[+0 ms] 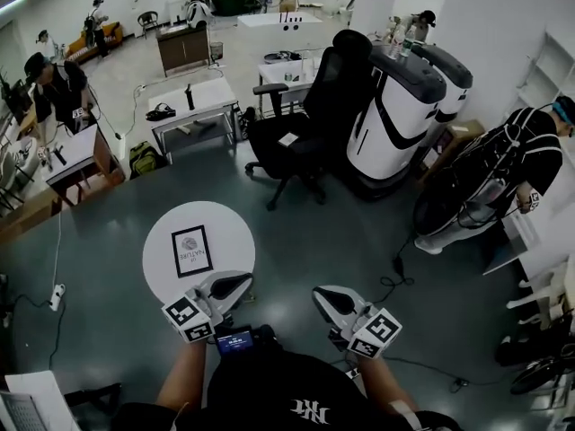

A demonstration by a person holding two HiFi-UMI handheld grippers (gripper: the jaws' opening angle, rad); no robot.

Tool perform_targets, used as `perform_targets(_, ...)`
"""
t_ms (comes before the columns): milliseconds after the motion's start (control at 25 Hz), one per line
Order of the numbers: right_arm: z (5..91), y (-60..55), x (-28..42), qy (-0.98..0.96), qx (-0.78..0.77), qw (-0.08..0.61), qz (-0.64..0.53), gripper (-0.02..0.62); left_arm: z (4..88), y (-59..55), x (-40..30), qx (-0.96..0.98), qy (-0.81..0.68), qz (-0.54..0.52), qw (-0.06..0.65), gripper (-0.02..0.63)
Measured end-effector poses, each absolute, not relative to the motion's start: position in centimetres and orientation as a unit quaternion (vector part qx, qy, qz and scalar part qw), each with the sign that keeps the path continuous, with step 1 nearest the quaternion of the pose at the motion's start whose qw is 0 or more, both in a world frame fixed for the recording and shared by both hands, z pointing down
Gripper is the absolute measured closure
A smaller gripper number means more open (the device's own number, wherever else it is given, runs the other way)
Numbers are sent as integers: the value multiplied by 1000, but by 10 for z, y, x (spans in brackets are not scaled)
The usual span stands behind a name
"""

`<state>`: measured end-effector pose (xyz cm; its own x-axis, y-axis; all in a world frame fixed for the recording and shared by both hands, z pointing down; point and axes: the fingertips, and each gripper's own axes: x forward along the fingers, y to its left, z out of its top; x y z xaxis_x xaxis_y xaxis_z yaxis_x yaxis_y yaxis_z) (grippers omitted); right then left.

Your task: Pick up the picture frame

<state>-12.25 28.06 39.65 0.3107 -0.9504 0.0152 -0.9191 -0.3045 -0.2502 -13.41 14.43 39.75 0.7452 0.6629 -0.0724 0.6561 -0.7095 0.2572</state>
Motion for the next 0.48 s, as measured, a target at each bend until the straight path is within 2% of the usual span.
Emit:
perform_targets(240,392,273,-51,593,-796,87,-83,595,397,144,-54,922,361,-4,142,603)
perform_targets(480,404,270,12,622,-774,68,-102,595,412,138,-20,933,320,17,163,603)
